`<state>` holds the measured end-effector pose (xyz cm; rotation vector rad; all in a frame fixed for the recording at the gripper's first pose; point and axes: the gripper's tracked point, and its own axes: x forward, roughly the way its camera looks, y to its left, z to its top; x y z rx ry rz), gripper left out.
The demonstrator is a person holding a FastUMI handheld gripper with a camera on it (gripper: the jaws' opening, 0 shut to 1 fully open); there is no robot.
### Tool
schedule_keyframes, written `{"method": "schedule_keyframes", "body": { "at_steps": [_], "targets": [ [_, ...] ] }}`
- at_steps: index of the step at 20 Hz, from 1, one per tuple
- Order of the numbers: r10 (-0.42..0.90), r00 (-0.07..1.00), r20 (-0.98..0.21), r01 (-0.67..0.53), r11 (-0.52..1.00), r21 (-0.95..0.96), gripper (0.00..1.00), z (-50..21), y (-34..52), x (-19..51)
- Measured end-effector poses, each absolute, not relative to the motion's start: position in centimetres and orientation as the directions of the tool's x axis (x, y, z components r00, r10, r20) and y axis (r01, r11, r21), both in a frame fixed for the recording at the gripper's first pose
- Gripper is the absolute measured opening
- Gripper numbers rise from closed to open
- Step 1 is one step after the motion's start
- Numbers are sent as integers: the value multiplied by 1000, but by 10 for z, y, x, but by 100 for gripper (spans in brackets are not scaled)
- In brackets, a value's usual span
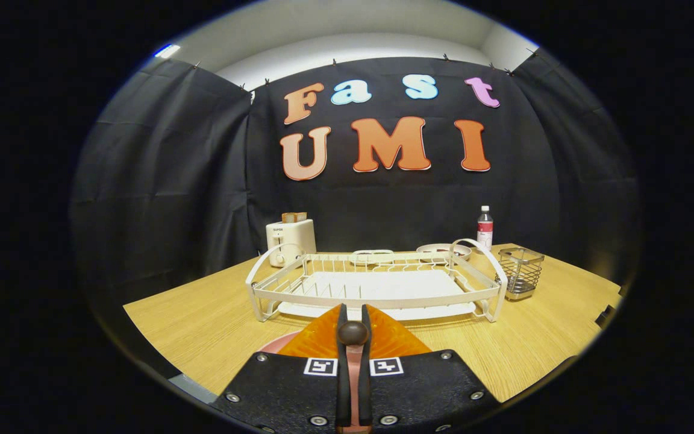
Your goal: Take the plate from the dish rack, then take the spoon from the basket and place it into the plate.
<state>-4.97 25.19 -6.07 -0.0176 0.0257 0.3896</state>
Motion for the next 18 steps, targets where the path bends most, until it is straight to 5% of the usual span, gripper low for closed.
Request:
{"method": "schedule_keyframes", "body": {
  "at_steps": [6, 13, 18],
  "targets": [
    [396, 917, -51, -398, 917, -31, 6, -66, 267, -46],
    [408, 908, -94, -411, 912, -10, 22, -68, 265, -55],
    [378, 919, -113, -381, 925, -4, 71, -66, 245, -54]
  ]
}}
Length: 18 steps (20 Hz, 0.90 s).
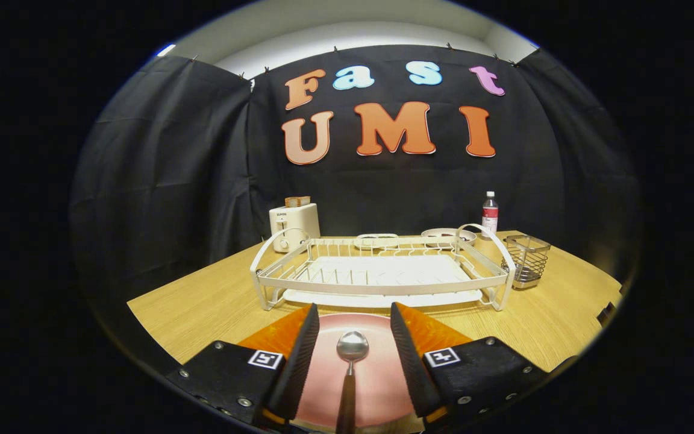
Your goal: Take the plate from the dish rack, then take the spoon from the basket and place it into the plate.
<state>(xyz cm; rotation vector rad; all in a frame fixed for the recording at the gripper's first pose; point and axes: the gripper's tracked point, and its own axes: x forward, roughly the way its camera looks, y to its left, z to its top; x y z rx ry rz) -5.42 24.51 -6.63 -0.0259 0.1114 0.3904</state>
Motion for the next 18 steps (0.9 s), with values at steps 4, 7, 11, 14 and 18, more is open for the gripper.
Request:
{"method": "schedule_keyframes", "body": {
  "at_steps": [4, 7, 11, 14, 18],
  "targets": [
    [365, 925, -107, -368, 930, -7, 91, -55, 228, -54],
    [356, 931, -88, -357, 934, -6, 97, -39, 212, -53],
    [323, 945, -61, -324, 946, -22, 97, -18, 179, -45],
    [287, 957, -43, -289, 956, -54, 97, -2, 149, -35],
    [238, 971, -6, -238, 968, -75, 97, 25, 109, -26]
  ]
}}
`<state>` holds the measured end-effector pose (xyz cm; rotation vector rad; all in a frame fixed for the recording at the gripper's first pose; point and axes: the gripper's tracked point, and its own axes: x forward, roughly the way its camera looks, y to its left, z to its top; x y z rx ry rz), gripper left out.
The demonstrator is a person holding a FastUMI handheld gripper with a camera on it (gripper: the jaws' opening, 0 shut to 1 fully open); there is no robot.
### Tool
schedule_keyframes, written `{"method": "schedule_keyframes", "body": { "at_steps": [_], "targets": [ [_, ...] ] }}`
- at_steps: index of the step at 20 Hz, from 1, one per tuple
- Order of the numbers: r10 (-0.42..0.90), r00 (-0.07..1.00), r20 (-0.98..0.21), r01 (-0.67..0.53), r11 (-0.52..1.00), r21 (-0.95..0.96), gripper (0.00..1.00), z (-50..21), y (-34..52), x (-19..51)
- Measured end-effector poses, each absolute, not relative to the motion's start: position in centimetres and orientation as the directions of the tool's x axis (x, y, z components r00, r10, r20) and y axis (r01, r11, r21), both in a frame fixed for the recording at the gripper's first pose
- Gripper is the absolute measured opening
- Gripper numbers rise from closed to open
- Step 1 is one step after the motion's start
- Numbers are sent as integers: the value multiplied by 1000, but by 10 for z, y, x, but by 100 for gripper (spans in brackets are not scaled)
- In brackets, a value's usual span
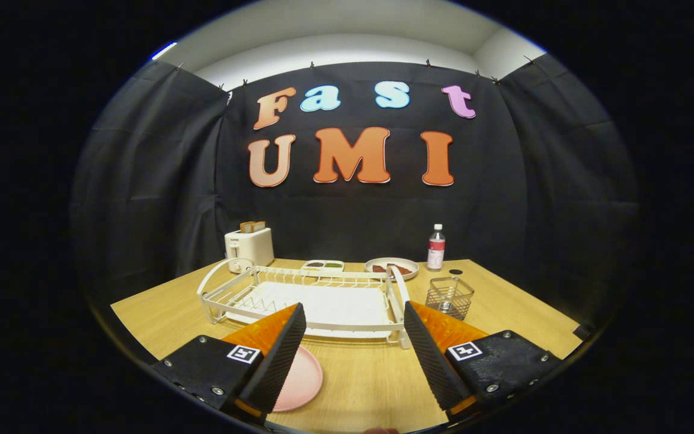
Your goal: Take the plate from the dish rack, then take the spoon from the basket and place it into the plate.
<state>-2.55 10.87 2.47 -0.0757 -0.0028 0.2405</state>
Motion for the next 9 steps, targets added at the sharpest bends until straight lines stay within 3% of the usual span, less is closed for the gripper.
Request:
{"method": "schedule_keyframes", "body": {
  "at_steps": [9],
  "targets": [
    [116, 991, 65, -112, 992, -66, 97, 58, 23, -13]
  ]
}}
